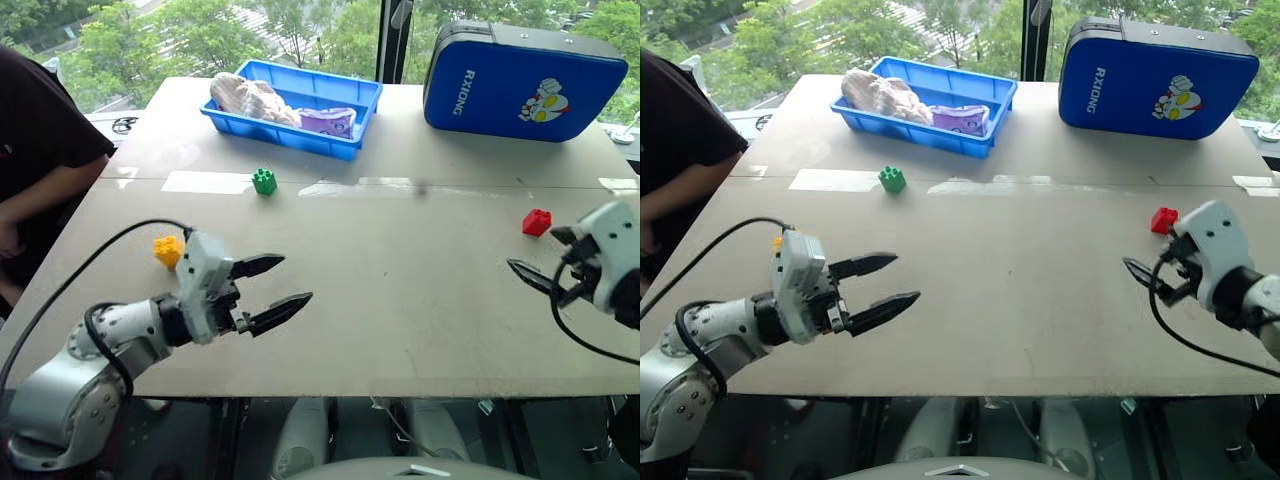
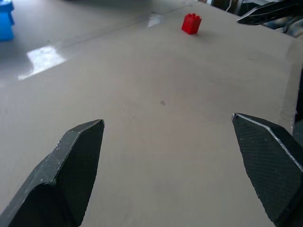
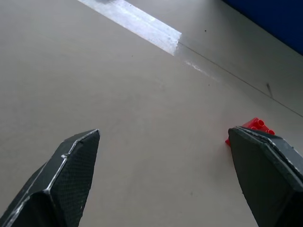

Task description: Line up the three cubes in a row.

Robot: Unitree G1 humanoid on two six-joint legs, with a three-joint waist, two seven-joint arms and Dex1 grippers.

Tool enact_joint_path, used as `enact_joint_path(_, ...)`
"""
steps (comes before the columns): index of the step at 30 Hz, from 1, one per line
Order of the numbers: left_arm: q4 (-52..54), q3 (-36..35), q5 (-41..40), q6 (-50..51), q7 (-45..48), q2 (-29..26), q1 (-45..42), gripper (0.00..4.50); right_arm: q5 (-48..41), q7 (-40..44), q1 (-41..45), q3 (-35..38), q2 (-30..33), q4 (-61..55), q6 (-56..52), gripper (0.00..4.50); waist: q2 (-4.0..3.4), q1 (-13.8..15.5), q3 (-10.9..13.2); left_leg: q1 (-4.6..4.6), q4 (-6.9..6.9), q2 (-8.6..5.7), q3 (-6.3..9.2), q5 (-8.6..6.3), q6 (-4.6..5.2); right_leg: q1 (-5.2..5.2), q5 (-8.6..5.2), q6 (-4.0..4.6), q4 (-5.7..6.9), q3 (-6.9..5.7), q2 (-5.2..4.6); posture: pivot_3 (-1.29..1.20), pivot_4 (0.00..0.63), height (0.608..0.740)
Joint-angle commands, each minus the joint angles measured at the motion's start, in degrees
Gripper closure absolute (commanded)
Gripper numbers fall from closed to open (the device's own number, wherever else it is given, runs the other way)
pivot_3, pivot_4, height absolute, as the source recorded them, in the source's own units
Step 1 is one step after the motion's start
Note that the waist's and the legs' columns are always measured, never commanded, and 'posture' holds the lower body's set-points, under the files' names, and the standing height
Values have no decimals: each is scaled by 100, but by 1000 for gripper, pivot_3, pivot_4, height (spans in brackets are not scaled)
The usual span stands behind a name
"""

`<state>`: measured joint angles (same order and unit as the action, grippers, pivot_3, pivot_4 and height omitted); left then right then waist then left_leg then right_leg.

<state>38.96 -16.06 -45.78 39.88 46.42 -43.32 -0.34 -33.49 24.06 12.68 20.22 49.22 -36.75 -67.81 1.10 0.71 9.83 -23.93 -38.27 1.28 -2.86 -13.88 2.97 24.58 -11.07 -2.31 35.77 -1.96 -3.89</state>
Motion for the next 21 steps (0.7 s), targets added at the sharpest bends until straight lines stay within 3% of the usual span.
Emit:
enact_joint_path(1,36,433,-68,4,-48,14,-568,80,390,-952,1213,-318,-501,911,-1393,5,3,4,0,-5,1,-1,2,8,14,1,5,8,-1,0,9,0,150,740)
enact_joint_path(8,-189,1244,130,-79,-106,341,-1537,80,1553,-2190,2606,-215,-1441,2600,-1980,5,2,10,0,-71,-5,-9,7,13,13,49,26,10,3,2,26,0,150,740)
enact_joint_path(21,-198,1522,229,-186,-181,547,-1877,80,2162,-2090,3469,-508,-1612,4931,-559,5,1,-15,0,-69,-6,-19,6,12,18,55,32,0,12,11,43,0,150,740)
